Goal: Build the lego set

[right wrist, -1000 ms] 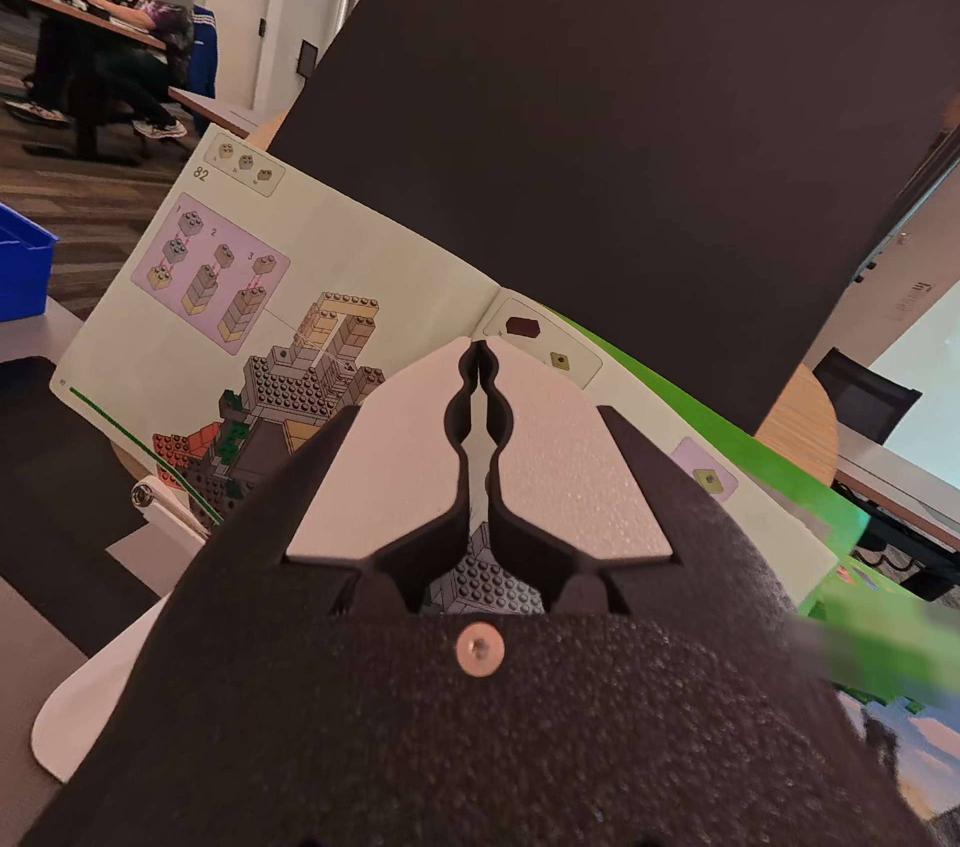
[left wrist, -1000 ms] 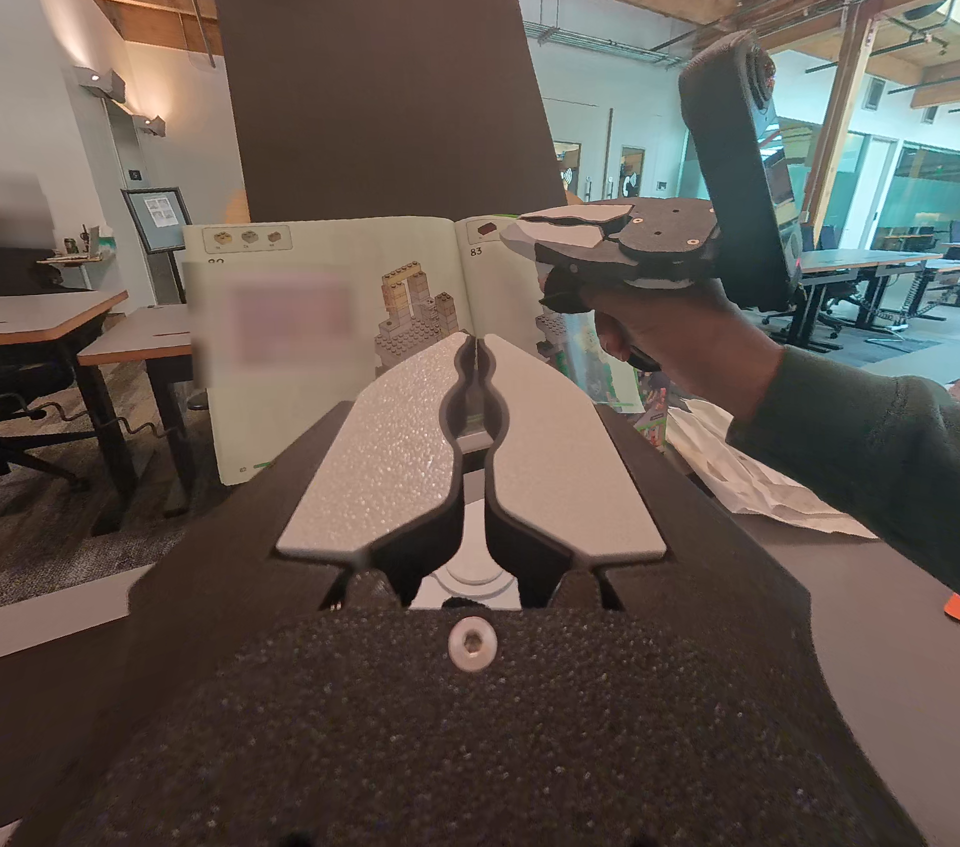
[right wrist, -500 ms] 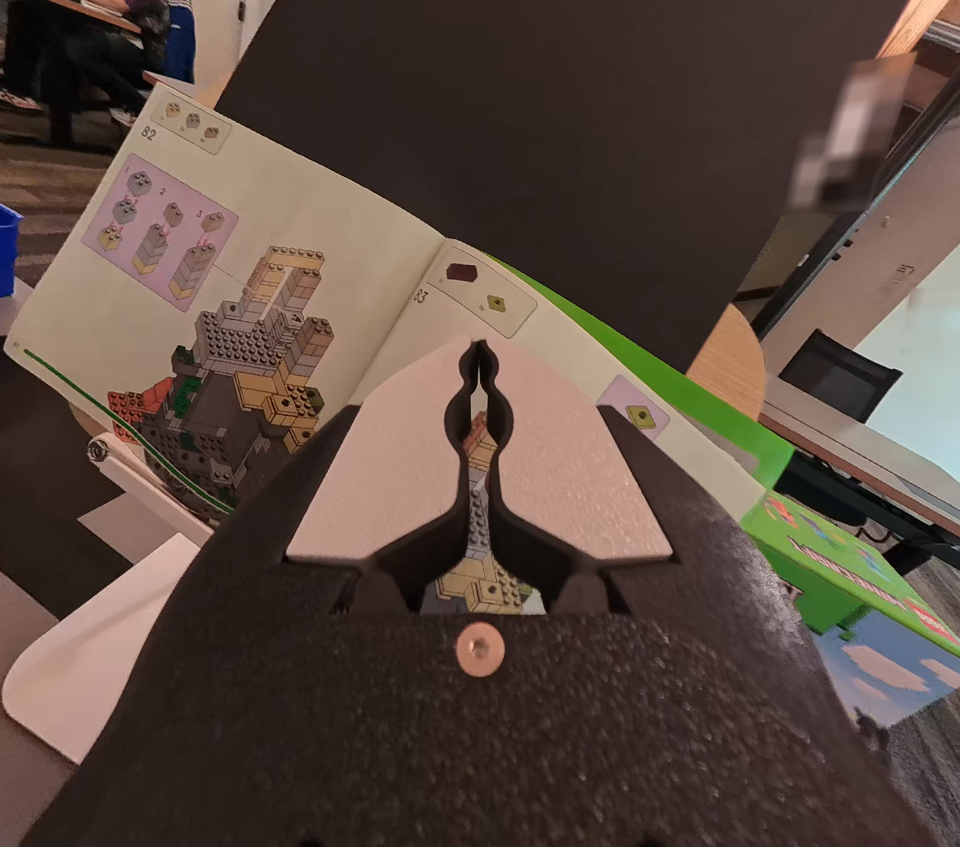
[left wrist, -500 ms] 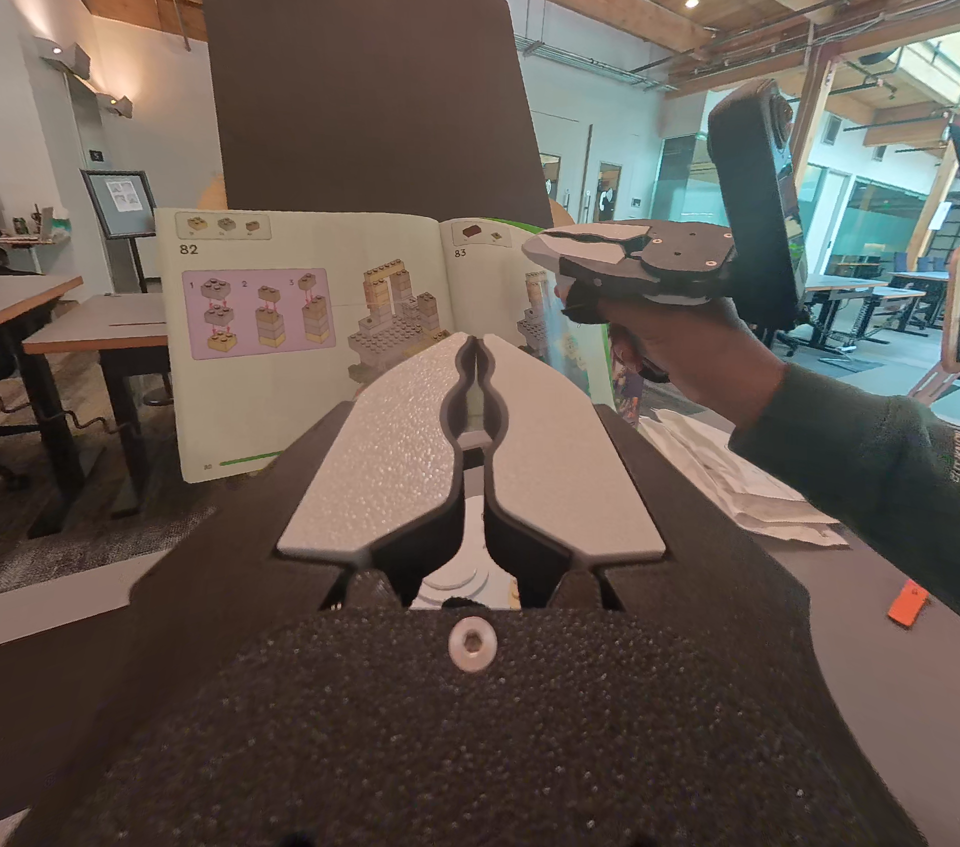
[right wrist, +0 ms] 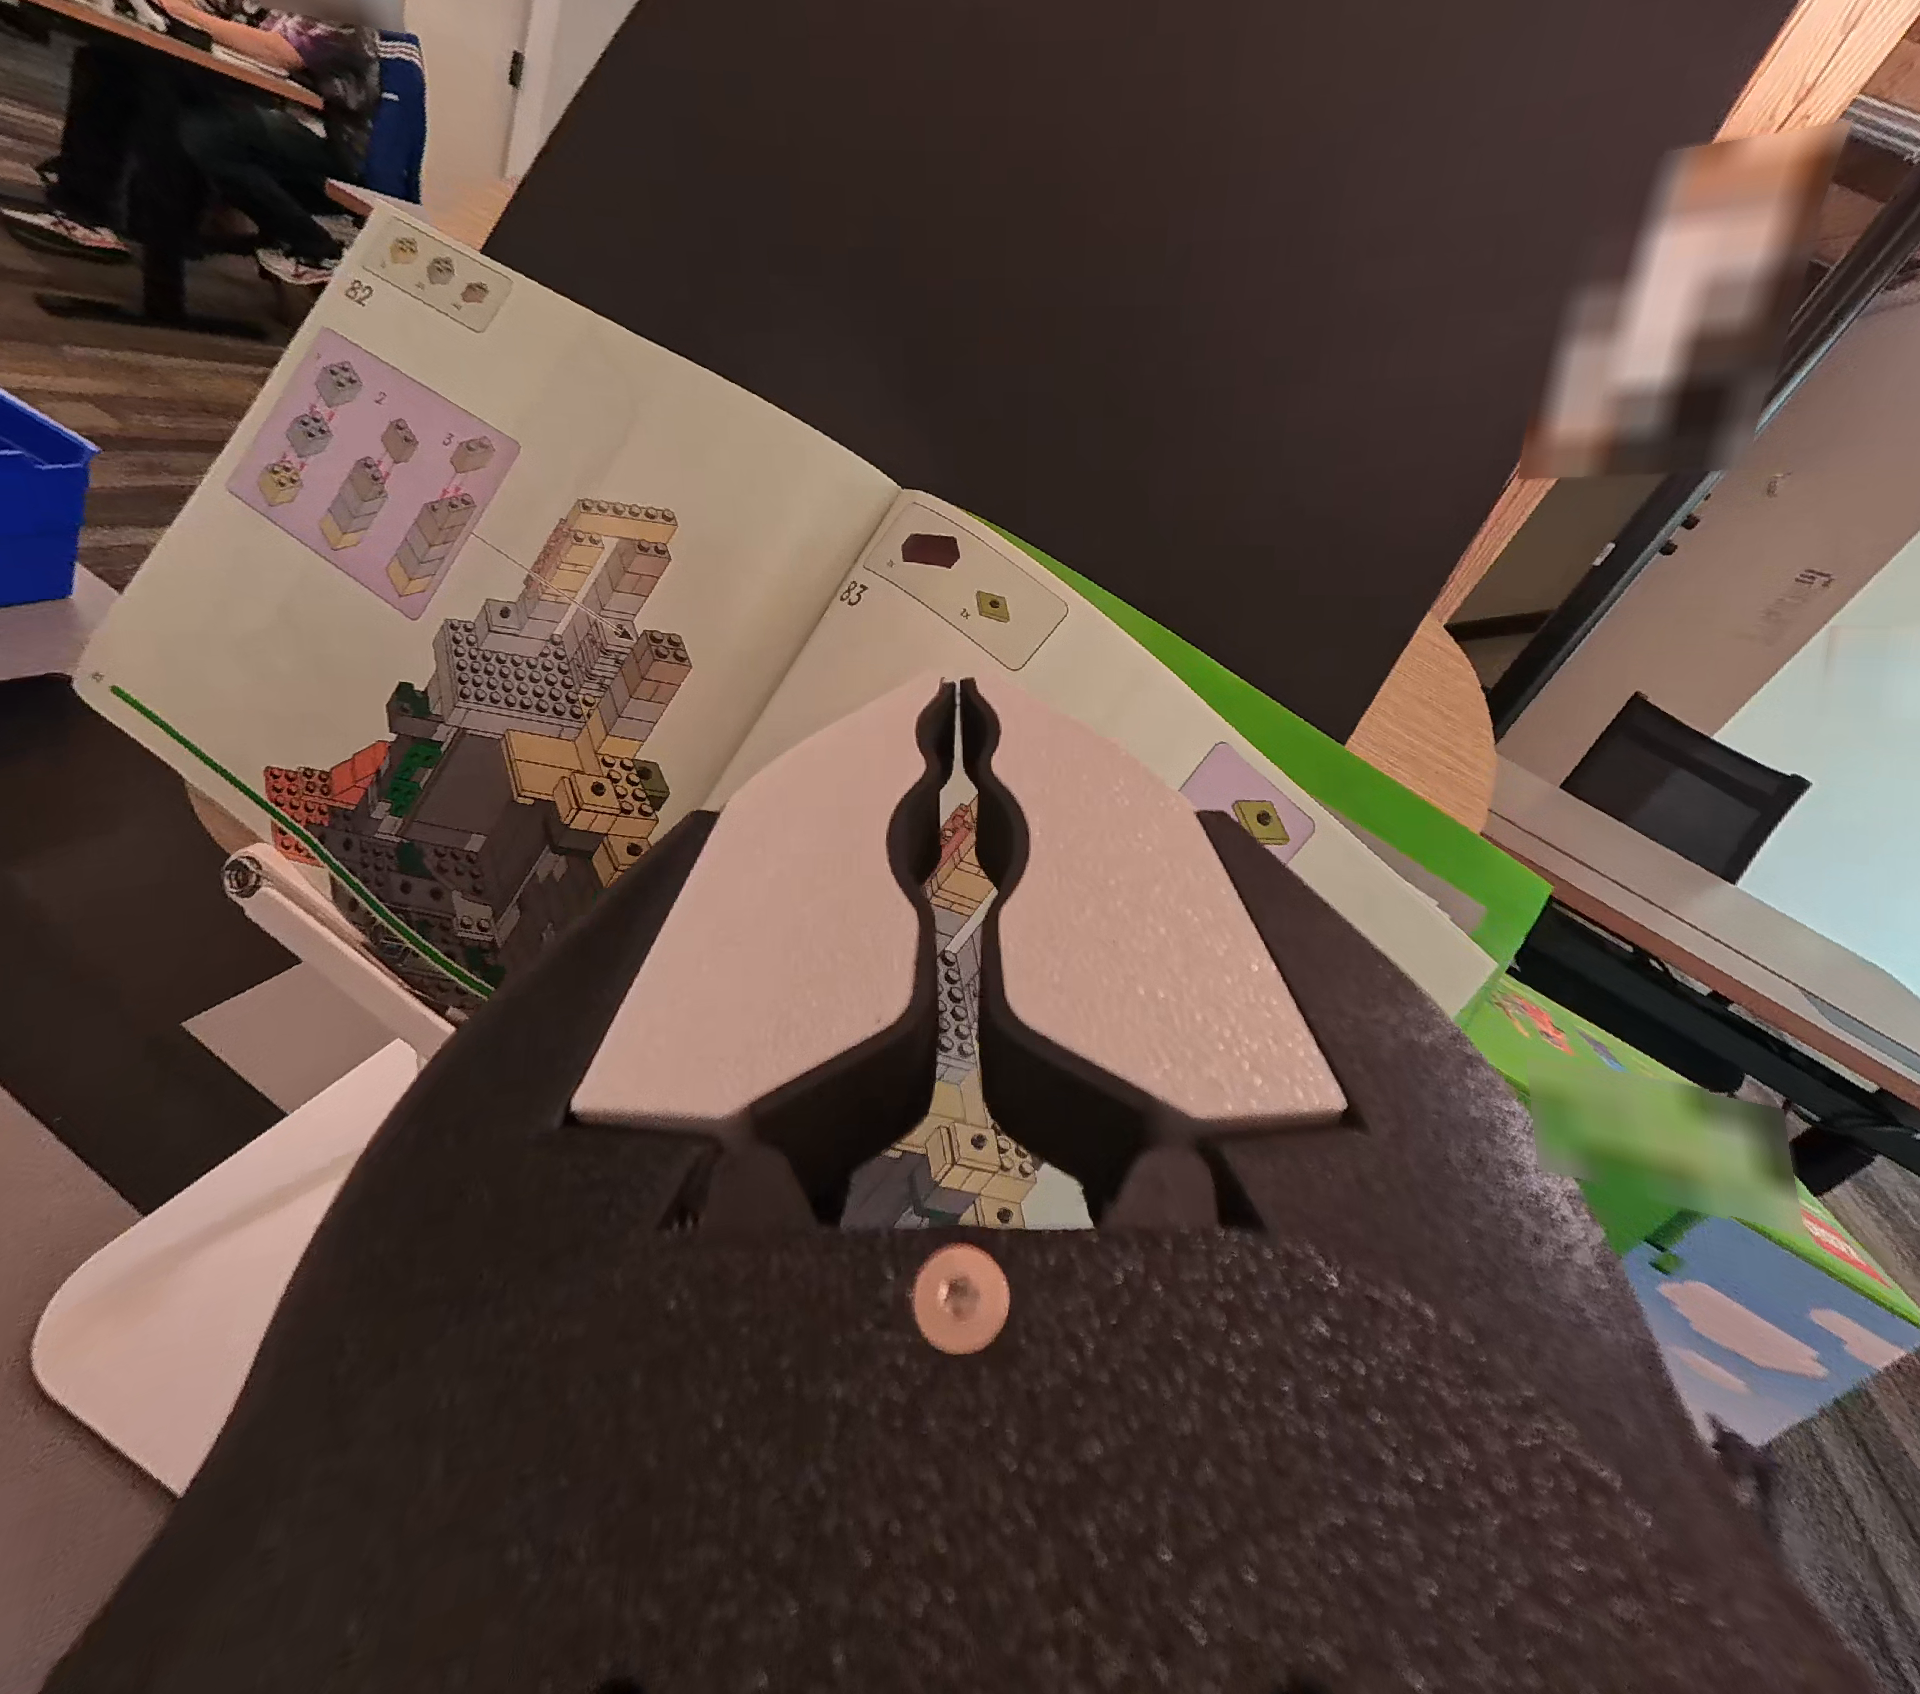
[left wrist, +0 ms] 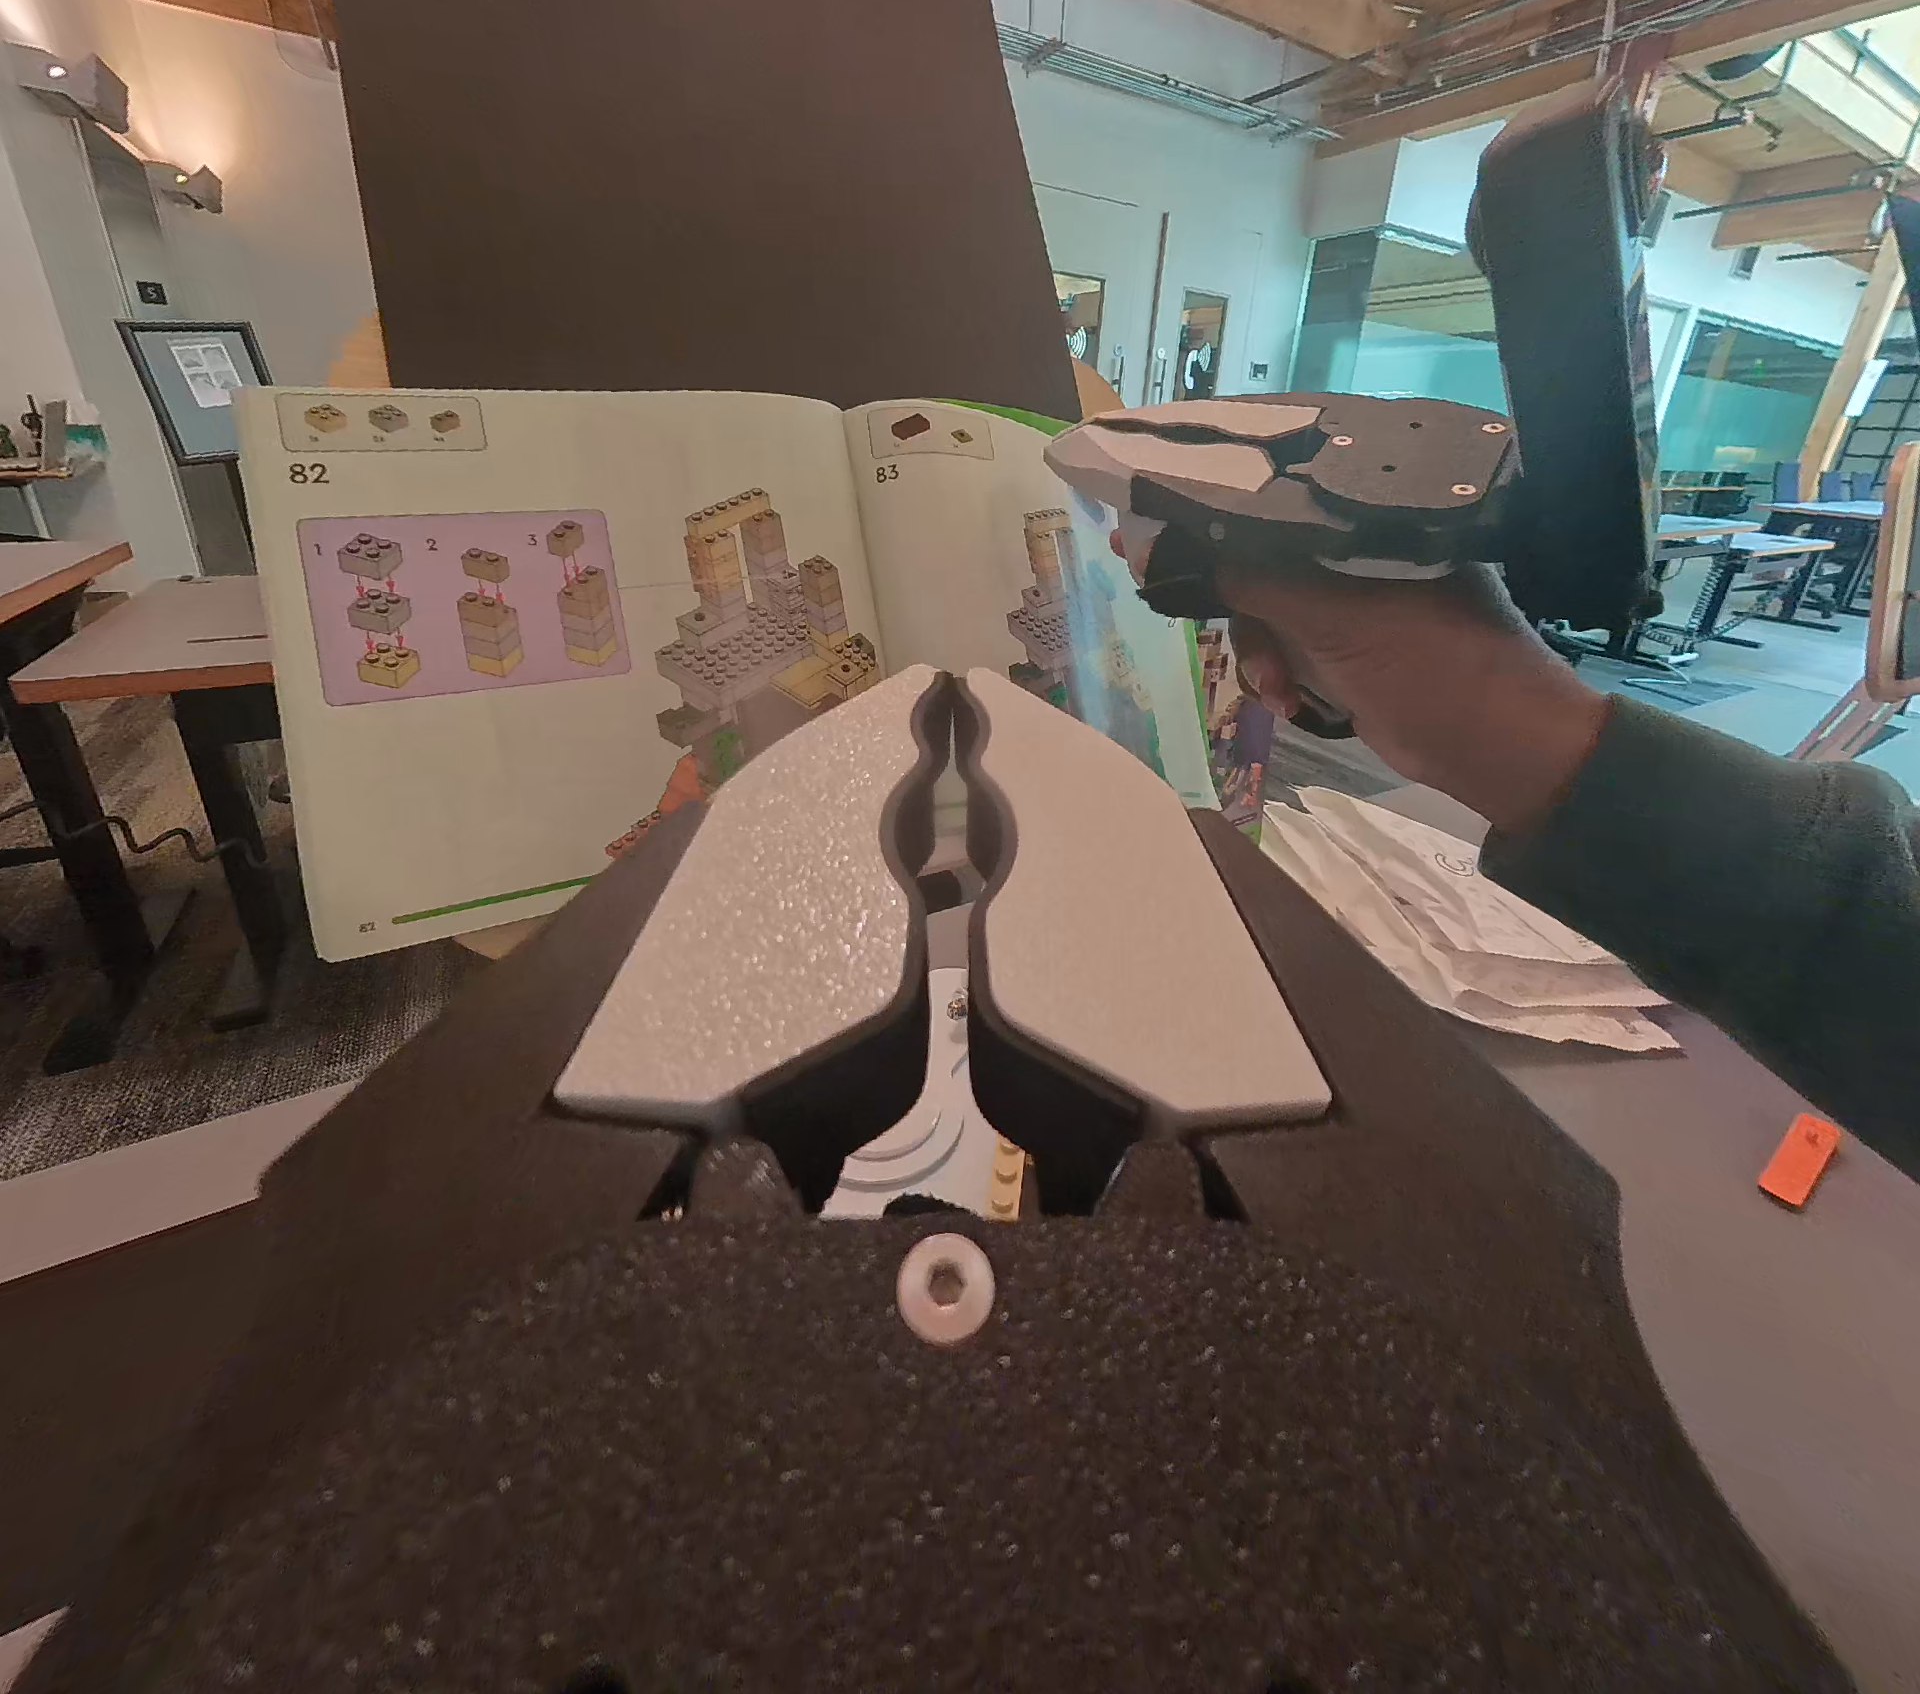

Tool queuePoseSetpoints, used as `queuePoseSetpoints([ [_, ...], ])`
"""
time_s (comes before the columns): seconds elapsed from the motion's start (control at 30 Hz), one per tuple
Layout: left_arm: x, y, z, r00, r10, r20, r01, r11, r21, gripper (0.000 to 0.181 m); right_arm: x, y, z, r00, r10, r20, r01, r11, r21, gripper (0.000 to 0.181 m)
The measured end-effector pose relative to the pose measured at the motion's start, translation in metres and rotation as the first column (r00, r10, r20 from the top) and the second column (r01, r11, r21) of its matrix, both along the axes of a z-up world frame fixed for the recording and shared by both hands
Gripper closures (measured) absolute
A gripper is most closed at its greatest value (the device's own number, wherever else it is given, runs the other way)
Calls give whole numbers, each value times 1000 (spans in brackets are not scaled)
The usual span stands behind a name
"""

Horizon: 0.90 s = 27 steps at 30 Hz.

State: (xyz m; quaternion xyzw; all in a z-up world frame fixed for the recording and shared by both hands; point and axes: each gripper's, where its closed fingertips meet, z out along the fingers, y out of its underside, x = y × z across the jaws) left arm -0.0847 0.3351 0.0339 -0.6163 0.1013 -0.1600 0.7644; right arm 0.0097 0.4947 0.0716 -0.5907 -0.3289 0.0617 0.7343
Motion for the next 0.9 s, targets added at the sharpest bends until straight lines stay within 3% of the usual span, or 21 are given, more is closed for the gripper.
queuePoseSetpoints([
  [0.3, 1, -1, 1, 1000, -5, 4, 5, 1000, 0, 181, 8, -17, 9, 999, 19, -51, -19, 1000, 9, 180],
  [0.4, 1, -1, 1, 1000, -11, 7, 11, 1000, 1, 181, 21, -44, 11, 984, 60, -168, -66, 997, -29, 179],
  [0.5, 6, -1, -1, 999, -31, -4, 31, 999, -15, 181, 33, -95, 5, 935, 163, -316, -198, 976, -84, 178],
  [0.6, 13, -4, -1, 998, -59, -20, 58, 998, -25, 181, 44, -145, -21, 907, 217, -362, -277, 953, -122, 176],
  [0.7, 27, -11, 2, 995, -97, -35, 96, 995, -20, 181, 52, -183, -62, 920, 219, -325, -289, 940, -183, 172],
  [0.9, 53, -34, 11, 984, -137, -115, 135, 991, -21, 181, 69, -229, -128, 934, 213, -286, -287, 925, -250, 170],
])
